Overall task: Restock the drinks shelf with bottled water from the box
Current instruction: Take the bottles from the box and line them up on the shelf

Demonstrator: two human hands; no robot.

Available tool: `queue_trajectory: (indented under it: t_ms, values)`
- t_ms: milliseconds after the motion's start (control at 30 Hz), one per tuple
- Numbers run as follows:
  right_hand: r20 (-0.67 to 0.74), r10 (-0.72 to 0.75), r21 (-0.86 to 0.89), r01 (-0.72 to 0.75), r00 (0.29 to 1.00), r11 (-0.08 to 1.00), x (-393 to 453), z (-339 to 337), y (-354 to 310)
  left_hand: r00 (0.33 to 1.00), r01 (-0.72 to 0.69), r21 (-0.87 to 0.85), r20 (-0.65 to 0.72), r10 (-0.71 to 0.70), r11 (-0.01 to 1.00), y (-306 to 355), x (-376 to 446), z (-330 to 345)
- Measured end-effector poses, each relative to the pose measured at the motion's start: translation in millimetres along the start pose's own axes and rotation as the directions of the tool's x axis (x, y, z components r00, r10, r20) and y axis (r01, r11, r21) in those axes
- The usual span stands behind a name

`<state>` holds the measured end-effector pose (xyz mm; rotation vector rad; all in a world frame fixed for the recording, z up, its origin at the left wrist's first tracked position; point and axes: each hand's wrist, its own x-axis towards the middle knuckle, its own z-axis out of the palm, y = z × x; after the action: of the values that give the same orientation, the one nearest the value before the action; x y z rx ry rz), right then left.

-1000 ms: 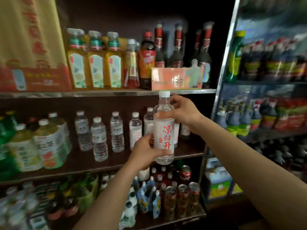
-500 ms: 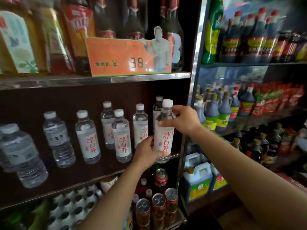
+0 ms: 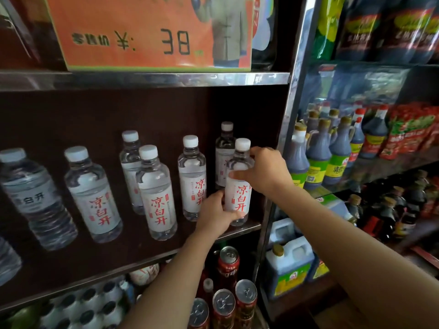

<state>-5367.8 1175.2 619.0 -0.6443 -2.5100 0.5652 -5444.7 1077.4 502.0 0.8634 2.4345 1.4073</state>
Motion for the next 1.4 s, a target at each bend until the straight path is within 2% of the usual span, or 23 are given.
queue_trajectory:
  t_ms: [67, 200, 400, 600, 700, 767, 833, 933, 1000, 1067, 1167, 1267, 1400]
  values:
    - [0.000, 0.012, -0.086, -0.012, 1.000, 0.996, 5, -1, -4, 0.999, -0.004, 0.055, -0.043, 0.006, 0.998, 1, 7, 3]
    - [-0.008, 0.025, -0.140, -0.026, 1.000, 0.990, 22, 5, -10, 0.994, -0.004, 0.108, -0.111, 0.016, 0.994, 4, 25, 12]
    - [-0.076, -0.017, -0.268, -0.004, 0.997, 0.963, 45, 28, -12, 0.972, 0.059, 0.182, -0.235, -0.015, 0.982, 11, 49, 20]
    - [-0.101, -0.068, -0.296, 0.035, 0.993, 0.955, 41, 22, -11, 0.962, 0.073, 0.109, -0.269, -0.041, 0.991, 13, 42, 24]
    - [-0.130, -0.067, -0.234, 0.035, 0.989, 0.972, 33, 15, -9, 0.967, 0.137, -0.004, -0.214, -0.135, 0.991, 18, 31, 22]
    - [-0.114, -0.026, -0.116, 0.013, 0.993, 0.993, 26, 7, -11, 0.970, 0.177, -0.076, -0.154, -0.187, 0.981, 23, 18, 13]
    - [-0.029, 0.051, 0.080, -0.048, 0.998, 0.996, 18, 2, -16, 0.968, 0.229, -0.118, -0.077, -0.238, 0.966, 26, 1, -1]
    - [0.275, 0.157, 0.416, -0.264, 0.949, 0.870, -1, -5, -33, 0.941, 0.331, -0.208, 0.143, -0.306, 0.920, 24, -34, -34]
    - [0.454, 0.125, 0.484, -0.362, 0.882, 0.797, -22, -9, -53, 0.885, 0.439, -0.330, 0.322, -0.337, 0.836, 21, -64, -64]
    - [0.538, 0.068, 0.528, -0.399, 0.840, 0.750, -44, -10, -75, 0.862, 0.479, -0.430, 0.396, -0.317, 0.765, 17, -99, -100]
    - [0.603, -0.026, 0.565, -0.404, 0.798, 0.720, -78, 1, -113, 0.877, 0.474, -0.546, 0.367, -0.311, 0.691, -3, -159, -164]
    - [0.677, -0.118, 0.564, -0.409, 0.726, 0.717, -122, 23, -166, 0.885, 0.462, -0.596, 0.269, -0.379, 0.657, -35, -231, -233]
    - [0.783, -0.252, 0.536, -0.409, 0.569, 0.739, -198, 59, -249, 0.859, 0.468, -0.622, 0.151, -0.490, 0.629, -84, -347, -319]
